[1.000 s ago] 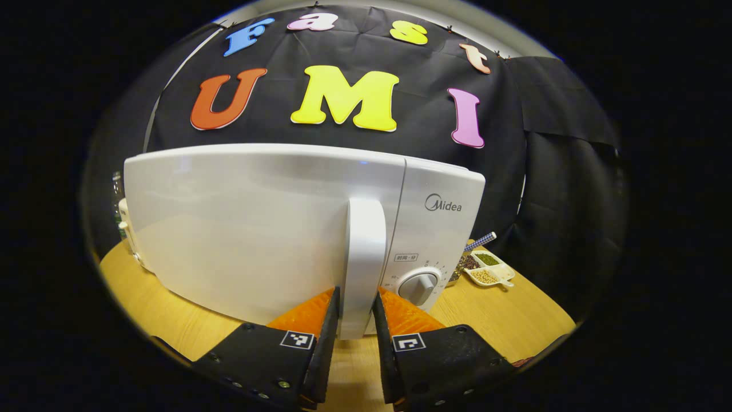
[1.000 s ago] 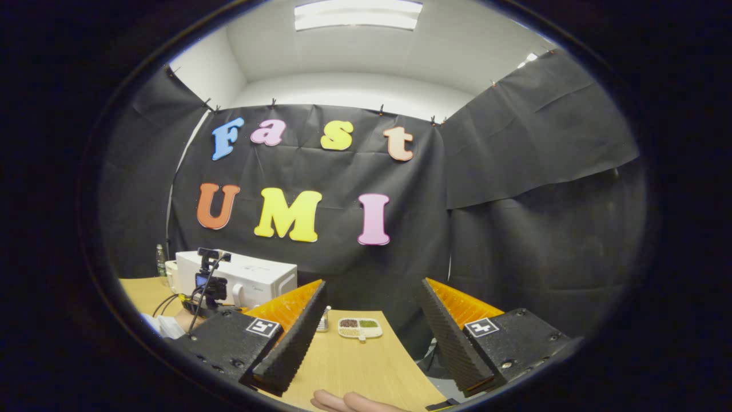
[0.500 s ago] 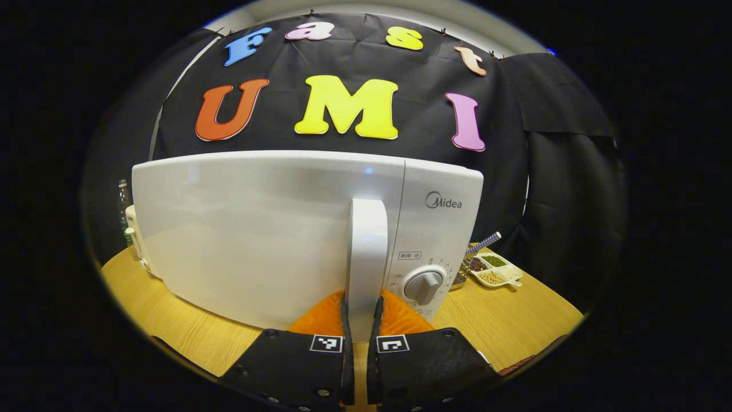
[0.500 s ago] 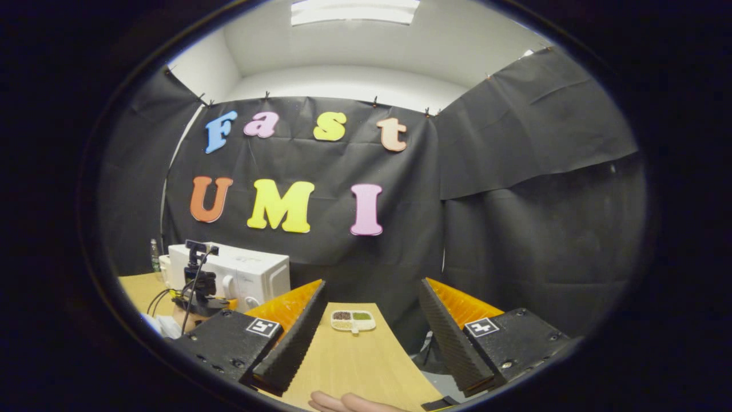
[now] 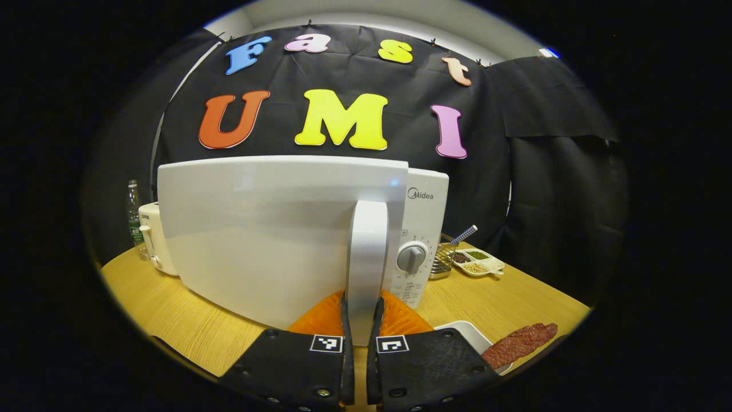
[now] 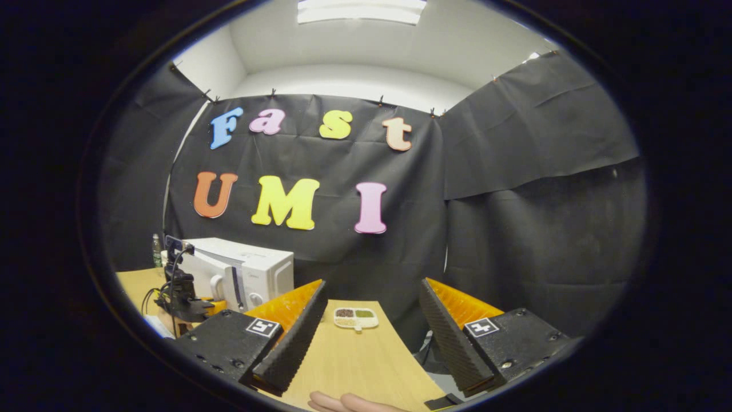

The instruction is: Open the microwave oven with the left hand, put the food in, and close the microwave oven.

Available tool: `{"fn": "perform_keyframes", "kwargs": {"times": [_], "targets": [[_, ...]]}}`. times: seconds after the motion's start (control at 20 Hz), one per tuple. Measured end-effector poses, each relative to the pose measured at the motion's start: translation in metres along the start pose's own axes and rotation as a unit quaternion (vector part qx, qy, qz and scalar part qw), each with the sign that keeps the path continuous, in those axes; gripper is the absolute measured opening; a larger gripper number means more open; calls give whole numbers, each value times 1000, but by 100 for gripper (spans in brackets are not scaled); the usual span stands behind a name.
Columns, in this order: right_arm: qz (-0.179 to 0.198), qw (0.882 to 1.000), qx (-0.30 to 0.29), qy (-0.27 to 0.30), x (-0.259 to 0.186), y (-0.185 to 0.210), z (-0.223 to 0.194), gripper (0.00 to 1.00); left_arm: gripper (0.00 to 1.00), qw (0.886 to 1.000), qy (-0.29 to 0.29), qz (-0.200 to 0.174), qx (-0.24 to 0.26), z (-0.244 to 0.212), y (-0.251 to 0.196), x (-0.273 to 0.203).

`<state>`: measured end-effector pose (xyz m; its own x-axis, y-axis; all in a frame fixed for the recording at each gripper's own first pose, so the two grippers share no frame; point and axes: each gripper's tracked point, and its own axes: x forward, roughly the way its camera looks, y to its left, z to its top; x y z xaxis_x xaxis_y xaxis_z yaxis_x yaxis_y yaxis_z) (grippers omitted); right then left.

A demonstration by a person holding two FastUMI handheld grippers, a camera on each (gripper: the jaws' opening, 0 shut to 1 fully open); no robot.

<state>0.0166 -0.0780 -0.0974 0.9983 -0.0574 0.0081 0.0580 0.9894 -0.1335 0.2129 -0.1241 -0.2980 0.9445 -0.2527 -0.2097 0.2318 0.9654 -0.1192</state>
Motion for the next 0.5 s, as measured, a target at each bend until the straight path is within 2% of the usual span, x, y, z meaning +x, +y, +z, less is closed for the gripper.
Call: {"fn": "perform_keyframes", "kwargs": {"times": [0.35,0.4,0.45,0.5], "targets": [[17,1000,2,6,-15,30,-6,100,7,1000,3,-9,4,-10,21,-61],[19,1000,2,8,-17,33,-7,95,7,1000,2,-9,1,-10,26,-72],[21,1000,2,9,-19,35,-8,100,11,1000,6,-6,-3,-14,31,-81],[24,1000,3,8,-22,38,-7,100,11,1000,8,-2,-7,-15,38,-92]]}}
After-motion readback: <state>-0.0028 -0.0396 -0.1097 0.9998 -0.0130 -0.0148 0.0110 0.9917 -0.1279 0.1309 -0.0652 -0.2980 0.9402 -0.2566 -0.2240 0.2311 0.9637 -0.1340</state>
